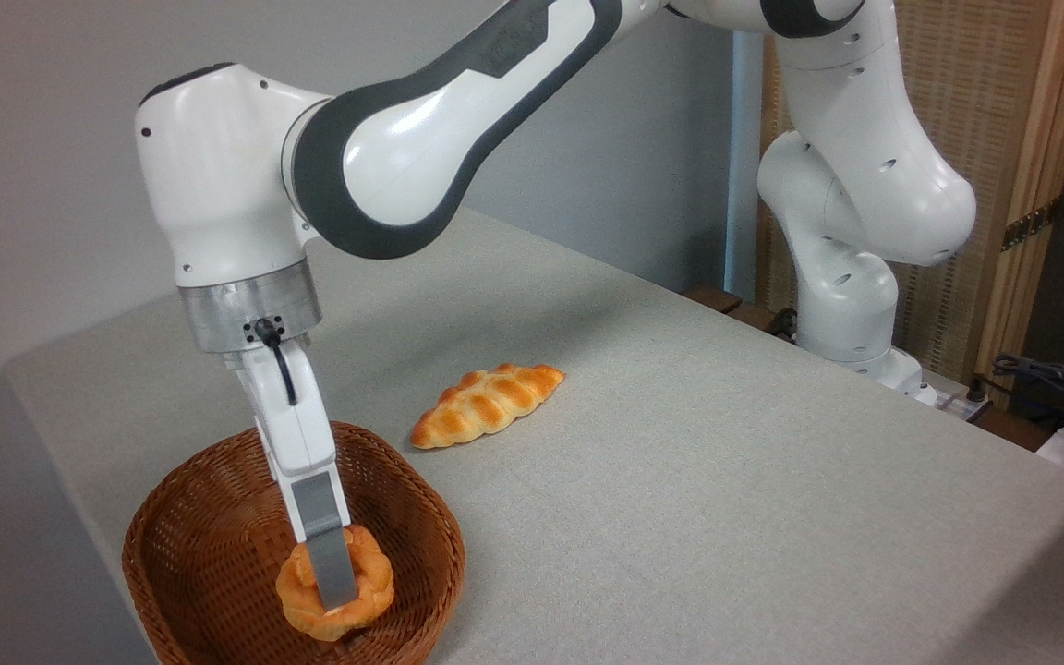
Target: Put bread into the basket
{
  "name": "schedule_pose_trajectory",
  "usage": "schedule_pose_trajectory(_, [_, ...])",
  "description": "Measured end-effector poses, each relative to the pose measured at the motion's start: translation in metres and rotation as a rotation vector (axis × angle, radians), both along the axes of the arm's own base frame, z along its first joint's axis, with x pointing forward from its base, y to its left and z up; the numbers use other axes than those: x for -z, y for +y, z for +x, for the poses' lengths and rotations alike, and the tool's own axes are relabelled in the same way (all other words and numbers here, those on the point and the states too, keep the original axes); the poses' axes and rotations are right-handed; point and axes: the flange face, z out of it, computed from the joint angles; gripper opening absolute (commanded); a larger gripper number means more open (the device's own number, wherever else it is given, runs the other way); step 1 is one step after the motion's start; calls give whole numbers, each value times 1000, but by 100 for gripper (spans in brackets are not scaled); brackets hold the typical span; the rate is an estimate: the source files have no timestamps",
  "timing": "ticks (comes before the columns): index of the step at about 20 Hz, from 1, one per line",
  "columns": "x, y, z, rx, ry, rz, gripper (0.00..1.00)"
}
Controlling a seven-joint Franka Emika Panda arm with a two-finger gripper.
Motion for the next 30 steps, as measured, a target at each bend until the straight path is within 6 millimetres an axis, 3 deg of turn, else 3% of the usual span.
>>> schedule_pose_trajectory(8, [-4, 0, 3, -72, -29, -12, 100])
schedule_pose_trajectory(13, [-27, -8, 0, -243, -21, -129, 100])
schedule_pose_trajectory(15, [-49, -9, -10, -271, 34, -162, 100])
schedule_pose_trajectory(20, [-136, -3, -60, -319, 80, -282, 100])
schedule_pose_trajectory(22, [-156, 1, -77, -330, 86, -311, 100])
schedule_pose_trajectory(26, [-157, 1, -107, -272, 113, -305, 100])
schedule_pose_trajectory(30, [-161, 4, -120, -255, 113, -302, 100])
